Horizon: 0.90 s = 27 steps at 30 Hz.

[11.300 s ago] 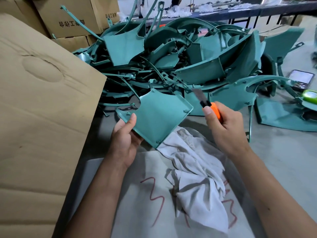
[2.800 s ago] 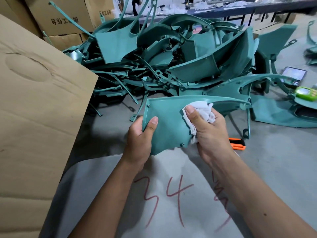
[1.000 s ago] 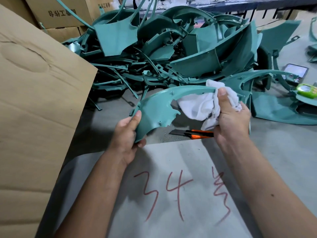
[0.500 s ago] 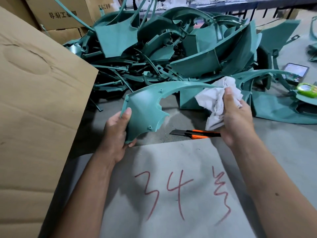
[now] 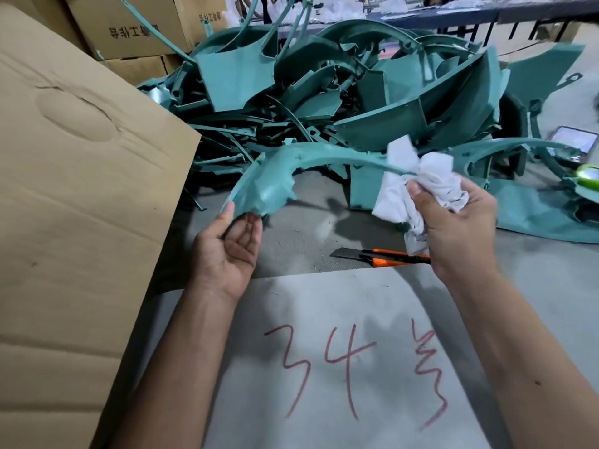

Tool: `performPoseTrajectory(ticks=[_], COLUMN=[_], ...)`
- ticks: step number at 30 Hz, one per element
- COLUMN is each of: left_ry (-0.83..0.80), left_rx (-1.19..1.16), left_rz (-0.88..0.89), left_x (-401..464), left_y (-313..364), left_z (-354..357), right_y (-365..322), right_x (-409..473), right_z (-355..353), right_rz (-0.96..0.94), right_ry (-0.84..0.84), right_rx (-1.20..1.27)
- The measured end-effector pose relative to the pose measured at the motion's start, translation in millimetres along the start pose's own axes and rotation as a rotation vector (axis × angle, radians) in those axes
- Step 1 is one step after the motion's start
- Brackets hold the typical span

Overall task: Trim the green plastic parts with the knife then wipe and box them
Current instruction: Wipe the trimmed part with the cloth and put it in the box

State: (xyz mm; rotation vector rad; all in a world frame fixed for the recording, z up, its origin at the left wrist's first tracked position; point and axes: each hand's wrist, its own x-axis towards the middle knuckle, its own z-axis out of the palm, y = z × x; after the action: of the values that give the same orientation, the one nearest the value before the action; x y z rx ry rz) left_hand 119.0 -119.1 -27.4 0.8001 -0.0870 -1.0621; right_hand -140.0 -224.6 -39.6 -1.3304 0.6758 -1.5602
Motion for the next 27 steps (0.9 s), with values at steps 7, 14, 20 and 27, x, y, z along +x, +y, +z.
performPoseTrajectory(ticks=[7,14,20,27], left_ry=[0.092,-0.241,-0.055,-0.207], left_rx=[-0.101,0.236,0.727,0.649], left_rz=[-0.019,-0.252,0.094,-0.059], left_x=[7.8,-7.6,-11.1,-16.0], left_y=[6.6,-1.9,-29.1,-36.0], left_z=[-8.6,4.1,11.5,12.3], right_y=[-17.4,-13.8,-11.1,-4.4], right_x=[-4.3,1.4,-9.3,-15.2], right_z=[-21.2,-4.0,22.3,48.4], right_rz=[0.35,0.708,0.898,0.692], right_ry=[-0.733,-0.169,-0.169,-0.038], right_rx=[0.021,0.101,0.053,-0.046])
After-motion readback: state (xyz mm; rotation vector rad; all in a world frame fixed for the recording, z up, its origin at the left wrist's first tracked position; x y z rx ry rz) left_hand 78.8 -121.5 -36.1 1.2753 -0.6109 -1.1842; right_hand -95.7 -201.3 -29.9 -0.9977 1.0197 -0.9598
